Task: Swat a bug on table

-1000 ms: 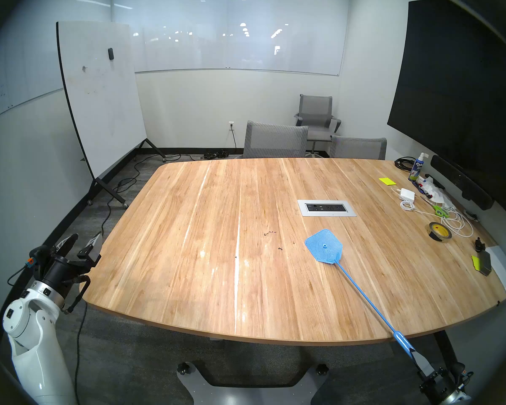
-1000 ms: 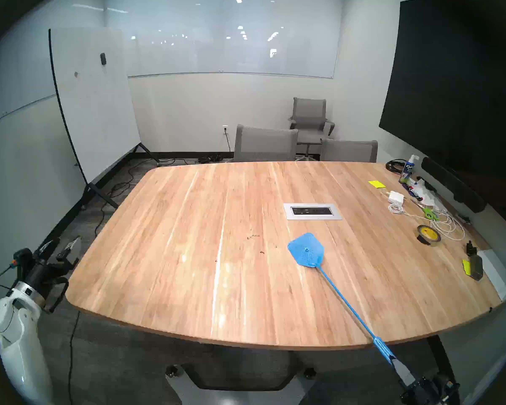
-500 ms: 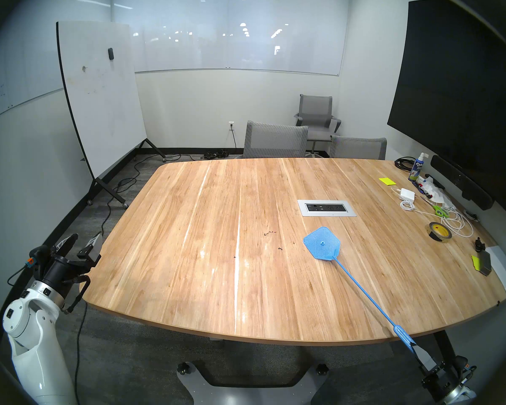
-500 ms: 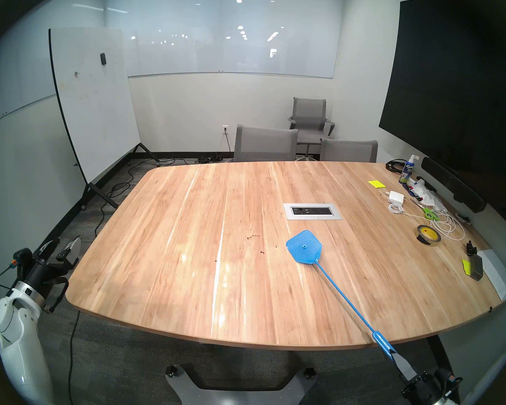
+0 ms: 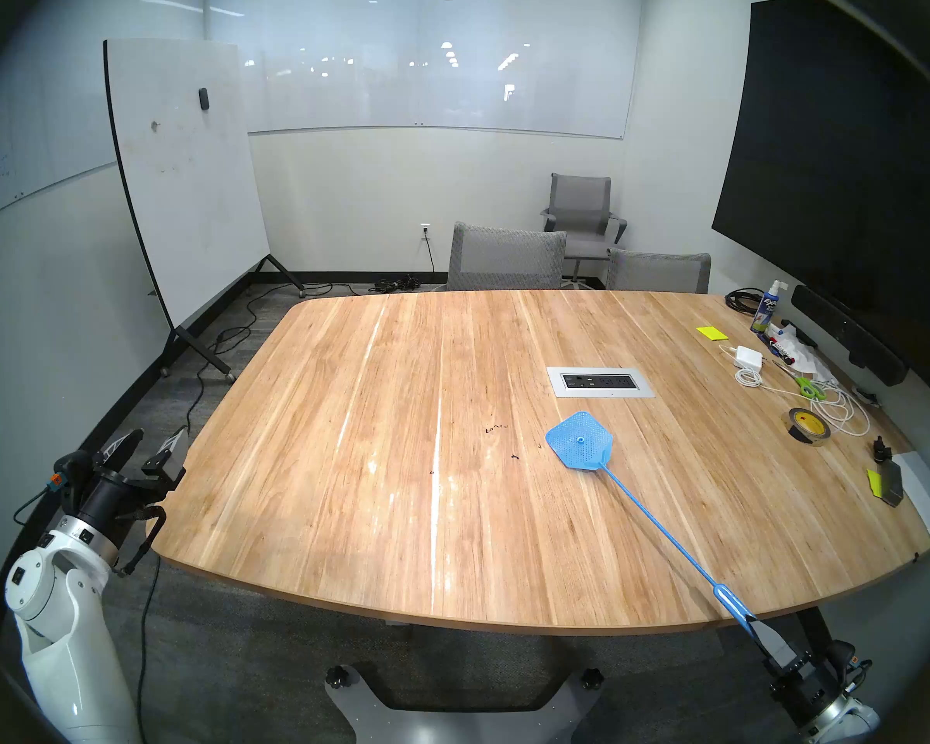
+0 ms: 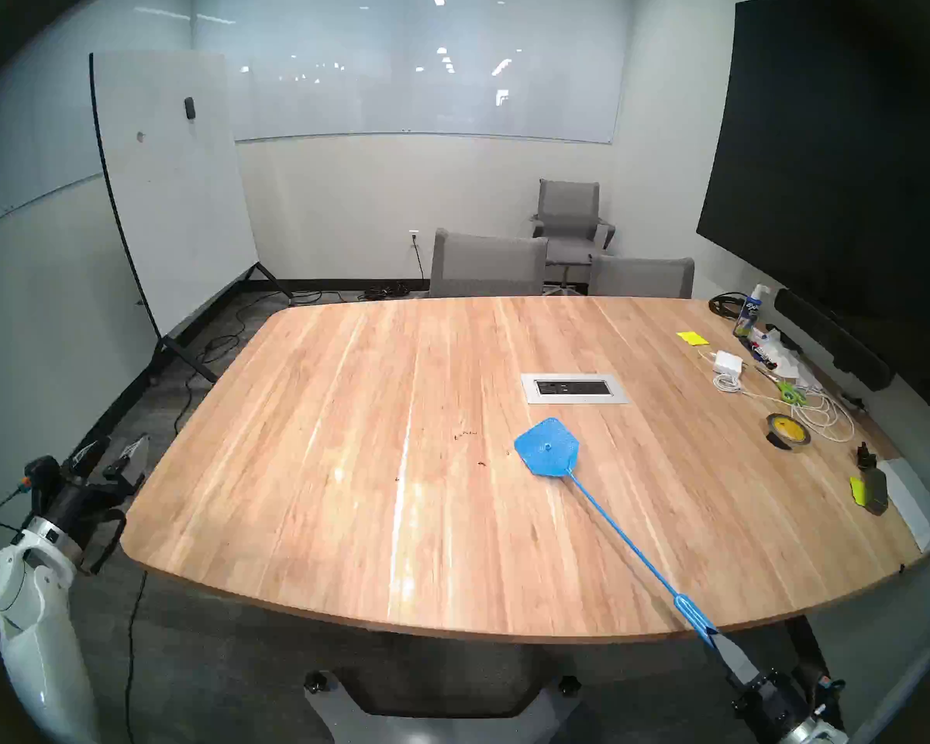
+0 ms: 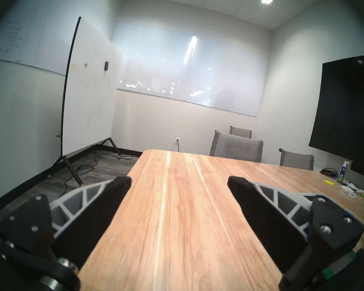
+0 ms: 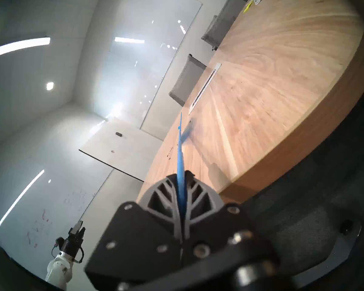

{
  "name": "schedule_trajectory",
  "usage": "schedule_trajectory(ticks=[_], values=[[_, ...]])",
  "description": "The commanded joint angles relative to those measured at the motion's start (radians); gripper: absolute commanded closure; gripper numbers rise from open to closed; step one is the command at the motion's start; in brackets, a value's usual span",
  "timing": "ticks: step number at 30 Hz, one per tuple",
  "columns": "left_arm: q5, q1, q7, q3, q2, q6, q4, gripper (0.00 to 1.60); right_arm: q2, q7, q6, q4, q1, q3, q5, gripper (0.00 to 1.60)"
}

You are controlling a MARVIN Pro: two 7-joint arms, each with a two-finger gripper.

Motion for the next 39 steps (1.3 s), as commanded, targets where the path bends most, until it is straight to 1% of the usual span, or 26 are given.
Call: schedule_trajectory(ticks=[1,6,12,14,16,17,20,22,23,28,29,30,31,32,33,34,39], values=[[-0.002,0.000,-0.001,-0.002,0.000,0.002,-0.017,0.00,0.004,0.034,0.039,-0.042,0.008,-0.004,0.038,1.60],[-0.001,-0.001,-0.002,-0.002,-0.001,0.002,-0.017,0.00,0.009,0.028,0.068,-0.053,0.011,-0.006,0.064,1.60],[0.001,-0.002,-0.004,-0.003,-0.002,0.002,-0.016,0.00,0.032,0.028,0.113,-0.042,0.014,-0.005,0.107,1.60],[0.001,-0.002,-0.004,-0.003,-0.002,0.003,-0.016,0.00,0.041,0.010,0.120,-0.042,0.009,-0.002,0.131,1.60],[0.002,-0.003,-0.005,-0.004,-0.002,0.003,-0.016,0.00,0.049,0.021,0.128,-0.037,0.006,0.006,0.140,1.60],[0.002,-0.003,-0.005,-0.004,-0.002,0.003,-0.016,0.00,0.051,-0.011,0.130,-0.047,-0.004,0.004,0.166,1.60],[0.003,-0.004,-0.006,-0.004,-0.003,0.003,-0.016,0.00,0.055,-0.015,0.139,-0.051,-0.012,0.012,0.189,1.60],[0.003,-0.004,-0.007,-0.004,-0.003,0.003,-0.015,0.00,0.052,-0.019,0.144,-0.067,-0.020,0.016,0.212,1.60],[0.003,-0.004,-0.007,-0.005,-0.003,0.003,-0.015,0.00,0.050,-0.040,0.146,-0.080,-0.026,0.015,0.230,1.60],[0.005,-0.005,-0.008,-0.005,-0.004,0.003,-0.015,0.00,0.038,-0.037,0.156,-0.131,-0.043,0.009,0.262,1.60],[0.005,-0.006,-0.008,-0.005,-0.004,0.003,-0.015,0.00,0.034,-0.056,0.159,-0.148,-0.049,0.007,0.275,1.60],[0.005,-0.006,-0.009,-0.005,-0.005,0.003,-0.015,0.00,0.030,-0.048,0.160,-0.161,-0.053,0.004,0.278,1.60],[0.005,-0.006,-0.009,-0.006,-0.005,0.003,-0.015,0.00,0.027,-0.060,0.164,-0.175,-0.059,0.000,0.289,1.60],[0.006,-0.006,-0.009,-0.006,-0.005,0.003,-0.015,0.00,0.024,-0.047,0.164,-0.184,-0.061,-0.001,0.286,1.60],[0.006,-0.006,-0.010,-0.006,-0.005,0.003,-0.015,0.00,0.021,-0.068,0.166,-0.198,-0.066,-0.005,0.301,1.60],[0.006,-0.007,-0.010,-0.006,-0.005,0.003,-0.015,0.00,0.019,-0.063,0.168,-0.208,-0.071,-0.007,0.308,1.60],[0.007,-0.007,-0.011,-0.007,-0.006,0.004,-0.015,0.00,0.015,-0.073,0.175,-0.243,-0.087,-0.018,0.336,1.60]])
